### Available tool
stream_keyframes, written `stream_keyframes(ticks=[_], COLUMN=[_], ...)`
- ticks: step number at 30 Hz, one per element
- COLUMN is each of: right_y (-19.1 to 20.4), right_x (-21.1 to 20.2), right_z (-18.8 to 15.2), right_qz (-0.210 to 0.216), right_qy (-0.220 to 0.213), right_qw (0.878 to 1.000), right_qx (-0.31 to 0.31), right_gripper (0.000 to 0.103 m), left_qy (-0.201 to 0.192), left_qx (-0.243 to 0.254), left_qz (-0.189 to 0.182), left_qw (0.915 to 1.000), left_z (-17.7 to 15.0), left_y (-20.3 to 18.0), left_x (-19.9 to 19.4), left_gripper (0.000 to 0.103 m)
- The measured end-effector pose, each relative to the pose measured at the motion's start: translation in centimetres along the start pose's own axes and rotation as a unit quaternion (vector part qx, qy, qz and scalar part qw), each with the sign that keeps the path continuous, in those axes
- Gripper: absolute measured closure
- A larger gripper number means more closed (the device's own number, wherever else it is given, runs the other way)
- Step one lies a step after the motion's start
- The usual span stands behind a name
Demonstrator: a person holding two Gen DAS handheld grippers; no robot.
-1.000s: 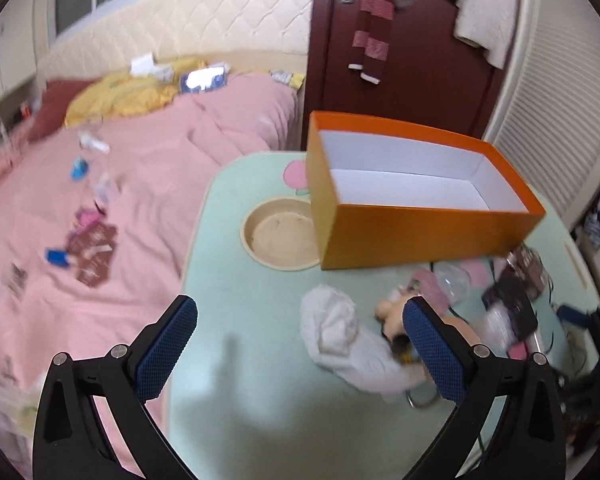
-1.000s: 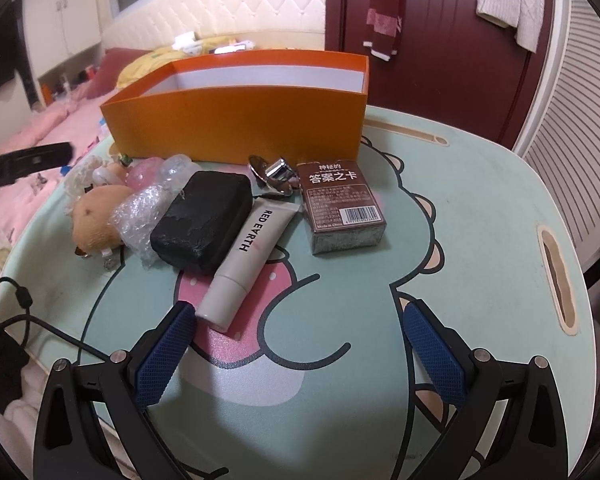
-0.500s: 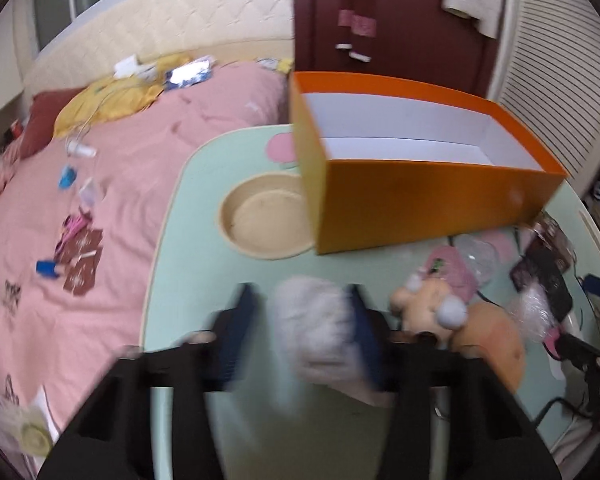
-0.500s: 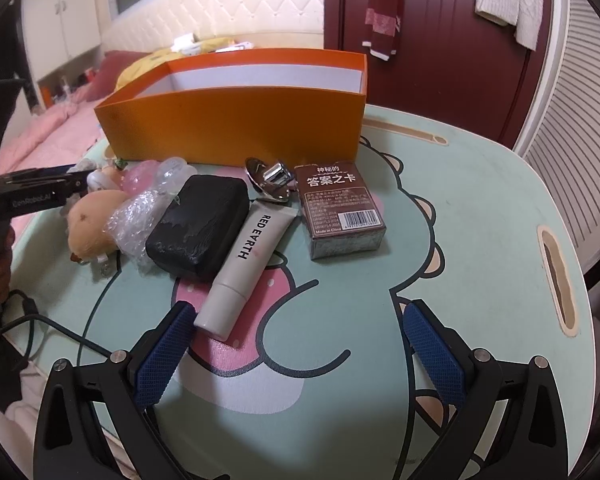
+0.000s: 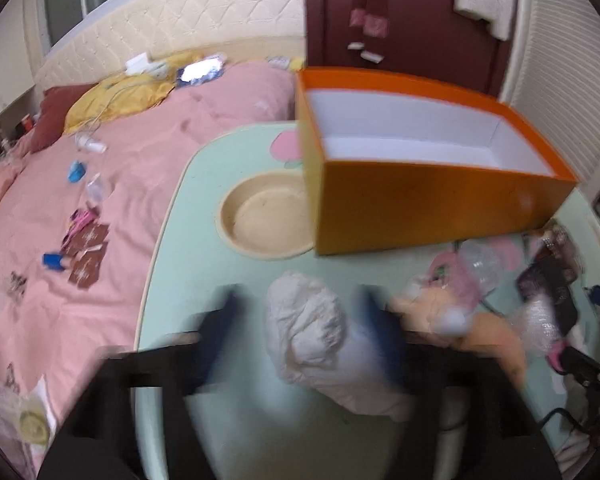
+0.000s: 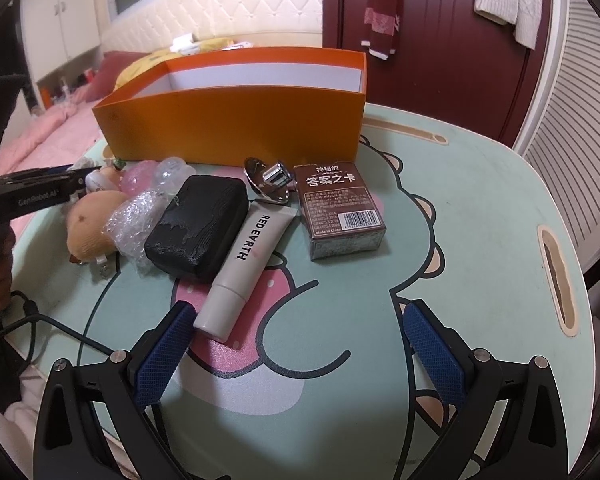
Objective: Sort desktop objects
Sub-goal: 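Move the left tool toward the white tissue on the table, then lift the white tissue with the left tool while the right tool nears the card box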
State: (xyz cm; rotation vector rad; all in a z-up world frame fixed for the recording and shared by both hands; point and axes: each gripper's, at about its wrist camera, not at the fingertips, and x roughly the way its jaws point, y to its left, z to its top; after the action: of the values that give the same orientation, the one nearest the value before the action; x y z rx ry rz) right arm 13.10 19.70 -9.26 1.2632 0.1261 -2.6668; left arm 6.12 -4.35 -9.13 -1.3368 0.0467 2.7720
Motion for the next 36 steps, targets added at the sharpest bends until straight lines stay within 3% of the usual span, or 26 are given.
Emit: stream_keyframes(ticks=[11,13,14,15,23,31,36], right_y=[0.0,0.1,0.1,0.1,-0.4,-2.7,-4.4], right_x=[0.1,0.1,0.1,0.1,0.0,-2.5,-2.0], right_z=[0.0,-0.1,-0.1,-0.1,0.2,0.2,1.5], right_qz=[0.0,0.0,0.0,0.0,-0.003,0.011,0.028], right_qy=[0.001,0.0,0.0,0.001,0.013,-0.035,-0.039], right_qw=[1.0,1.0,1.0,1.0,1.0,0.999,0.998], right_qx=[0.0,0.0,0.0,0.001,0.001,0.016,0.048], right_gripper=[0.0,0.0,0.0,0.0,0.0,0.0,0.0], left_qy=[-0.002,-0.01,-0.016,-0.02,-0.023,-0.022,-0.021], left_qx=[0.003,0.0,-0.001,-0.002,-0.022,-0.009,0.001], left_qz=[-0.006,-0.009,-0.009,-0.011,-0.032,-0.025,-0.017], left_qw=[1.0,0.9999,0.9998,0.9997,0.999,0.9994,0.9996], left_z=[-0.2,-0.2,-0.2,-0.2,-0.3,-0.2,-0.2], left_y=[0.1,0.1,0.2,0.3,1.2,0.5,0.1], left_x=[0.1,-0.2,-0.5,-0.7,-0.8,-0.8,-0.8], left_gripper=[0.013,0.026,0.051,0.064,0.067,0.067,0.067])
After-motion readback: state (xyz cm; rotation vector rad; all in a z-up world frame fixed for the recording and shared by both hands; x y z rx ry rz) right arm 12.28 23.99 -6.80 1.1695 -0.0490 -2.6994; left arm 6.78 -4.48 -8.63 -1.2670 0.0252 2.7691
